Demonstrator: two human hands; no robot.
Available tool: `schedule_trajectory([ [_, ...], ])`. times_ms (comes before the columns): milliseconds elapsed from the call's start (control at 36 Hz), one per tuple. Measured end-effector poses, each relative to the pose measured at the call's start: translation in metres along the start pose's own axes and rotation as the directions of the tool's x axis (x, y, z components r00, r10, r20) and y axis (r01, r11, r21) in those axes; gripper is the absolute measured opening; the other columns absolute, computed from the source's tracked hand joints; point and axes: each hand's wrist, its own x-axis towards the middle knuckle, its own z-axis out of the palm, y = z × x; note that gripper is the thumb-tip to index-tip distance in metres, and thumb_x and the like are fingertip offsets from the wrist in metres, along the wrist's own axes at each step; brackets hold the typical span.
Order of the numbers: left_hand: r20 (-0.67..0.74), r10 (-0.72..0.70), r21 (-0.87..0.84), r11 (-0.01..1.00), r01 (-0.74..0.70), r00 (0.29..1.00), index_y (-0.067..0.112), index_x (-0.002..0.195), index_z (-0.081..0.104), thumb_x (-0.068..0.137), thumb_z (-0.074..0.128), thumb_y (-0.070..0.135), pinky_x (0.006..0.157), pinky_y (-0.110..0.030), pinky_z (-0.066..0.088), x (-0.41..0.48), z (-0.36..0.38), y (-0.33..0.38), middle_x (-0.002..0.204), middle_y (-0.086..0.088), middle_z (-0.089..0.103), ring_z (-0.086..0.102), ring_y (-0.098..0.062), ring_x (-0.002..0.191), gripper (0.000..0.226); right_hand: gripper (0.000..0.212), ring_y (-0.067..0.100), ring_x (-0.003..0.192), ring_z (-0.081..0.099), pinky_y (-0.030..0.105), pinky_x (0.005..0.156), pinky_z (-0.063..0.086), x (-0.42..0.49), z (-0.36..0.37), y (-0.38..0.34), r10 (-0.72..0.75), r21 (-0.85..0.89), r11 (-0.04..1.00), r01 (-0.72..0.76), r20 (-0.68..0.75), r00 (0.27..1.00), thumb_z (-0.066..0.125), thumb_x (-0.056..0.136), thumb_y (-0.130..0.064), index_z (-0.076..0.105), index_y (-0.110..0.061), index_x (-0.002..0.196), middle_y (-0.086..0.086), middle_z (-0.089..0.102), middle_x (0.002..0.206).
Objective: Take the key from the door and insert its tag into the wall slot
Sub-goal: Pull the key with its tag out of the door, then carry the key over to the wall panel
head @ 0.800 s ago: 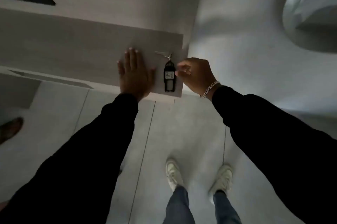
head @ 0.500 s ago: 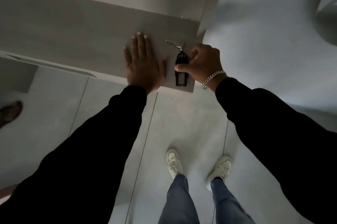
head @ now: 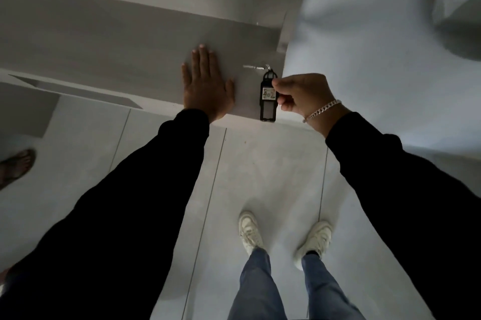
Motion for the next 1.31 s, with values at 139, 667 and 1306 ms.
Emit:
schedule_trajectory([
  [139,0.154,0.048,-0.123,0.992,-0.029,0.987,0.003,0.155,0.017,0.102,0.039,0.038,0.128,-0.052,0.011,-0.005,-0.030,0.018,0.168,-0.016,0.009,0.006,-0.031,0.156,0.067,0.009,0.011,0.050,0.053,0.021,0.054,0.050,-0.038,-0.035,-0.004,0.017,0.207,0.978,-0.021,0.020,1.000,0.069,0.081,-0.008,0.067,-0.005,0.073,0.005,0.060,0.057],
  [667,-0.252,0.612,-0.353,0.663,-0.660,0.750,0.004,0.154,0.023,0.100,0.036,0.036,0.130,-0.047,0.006,-0.116,-0.079,0.322,0.167,-0.011,0.018,0.005,-0.026,0.157,0.065,0.015,0.019,0.055,0.051,0.020,0.046,0.049,-0.200,-0.298,0.040,-0.194,0.264,0.930,0.256,-0.237,0.952,0.065,0.083,0.000,0.065,0.012,0.094,0.019,0.060,0.074],
  [1306,-0.495,0.778,-0.276,0.283,-0.919,0.388,0.004,0.154,0.024,0.101,0.032,0.043,0.129,-0.051,0.010,-0.183,-0.060,0.751,0.167,-0.012,0.019,0.006,-0.024,0.157,0.067,0.009,0.015,0.054,0.056,0.021,0.050,0.053,-0.326,-0.689,0.064,-0.376,0.190,0.824,0.534,-0.523,0.765,0.069,0.080,-0.003,0.074,-0.009,0.075,0.016,0.066,0.073],
])
